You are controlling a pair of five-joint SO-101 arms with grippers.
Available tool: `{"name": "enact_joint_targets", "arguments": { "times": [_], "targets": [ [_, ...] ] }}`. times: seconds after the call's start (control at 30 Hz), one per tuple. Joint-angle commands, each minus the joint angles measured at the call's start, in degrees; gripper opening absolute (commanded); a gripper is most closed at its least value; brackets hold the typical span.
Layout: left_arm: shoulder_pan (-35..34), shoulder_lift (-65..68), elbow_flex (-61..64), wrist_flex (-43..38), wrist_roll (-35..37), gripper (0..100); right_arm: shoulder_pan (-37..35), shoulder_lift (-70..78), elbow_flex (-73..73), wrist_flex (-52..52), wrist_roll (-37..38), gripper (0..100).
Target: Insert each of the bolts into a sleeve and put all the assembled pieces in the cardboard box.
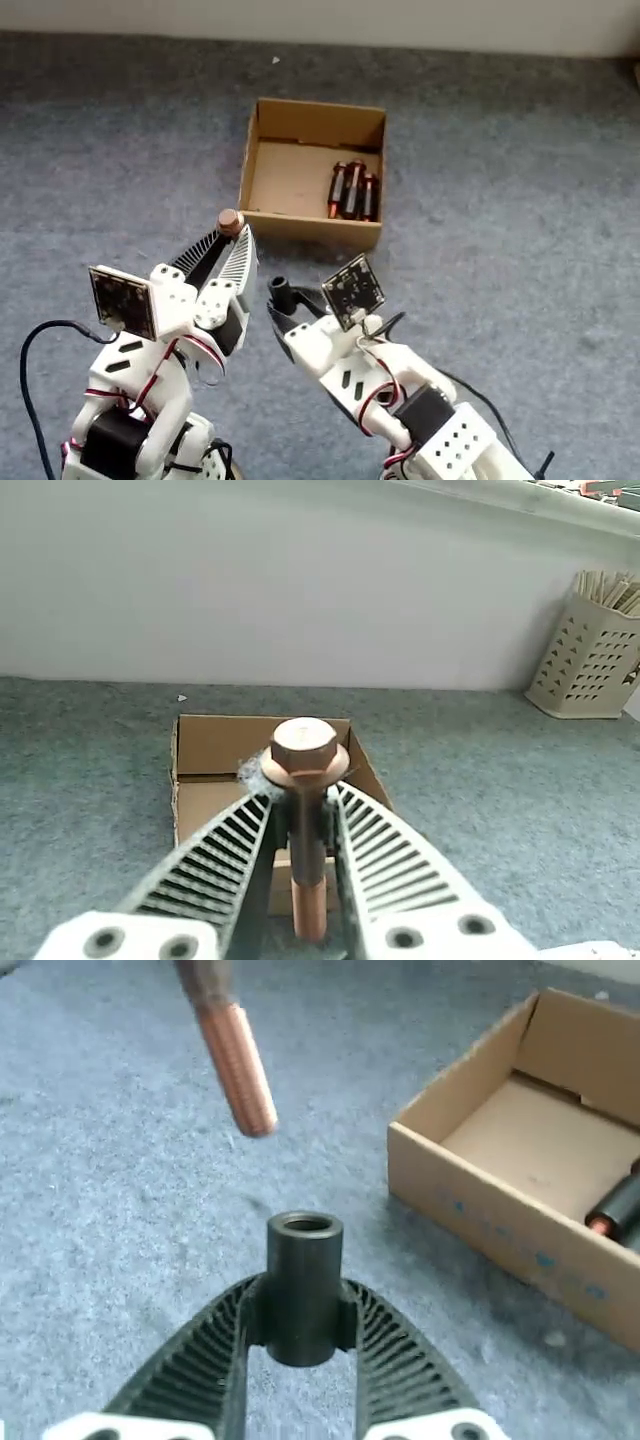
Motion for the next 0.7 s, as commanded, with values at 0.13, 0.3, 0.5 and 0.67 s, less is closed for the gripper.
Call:
{"name": "enact_joint_targets", "arguments": {
  "times": [0.13,0.3,0.5,0.67],
  "targets": [
    [2.51,-0.66,-1.54,-1.23,-0.26,1,-2.68,-0.92,5.93,-13.32,6.24,0.5],
    [3.56,-0.66,-1.45,-1.14,-0.26,1,-2.24,-1.01,9.27,-19.03,7.30,0.5],
    [3.56,-0.66,-1.36,-1.05,-0.26,1,-2.24,-1.01,9.27,-19.21,7.21,0.5],
    [3.56,-0.75,-1.71,2.81,-0.26,1,-2.15,-1.01,9.36,-19.30,7.21,0.5]
  ]
}}
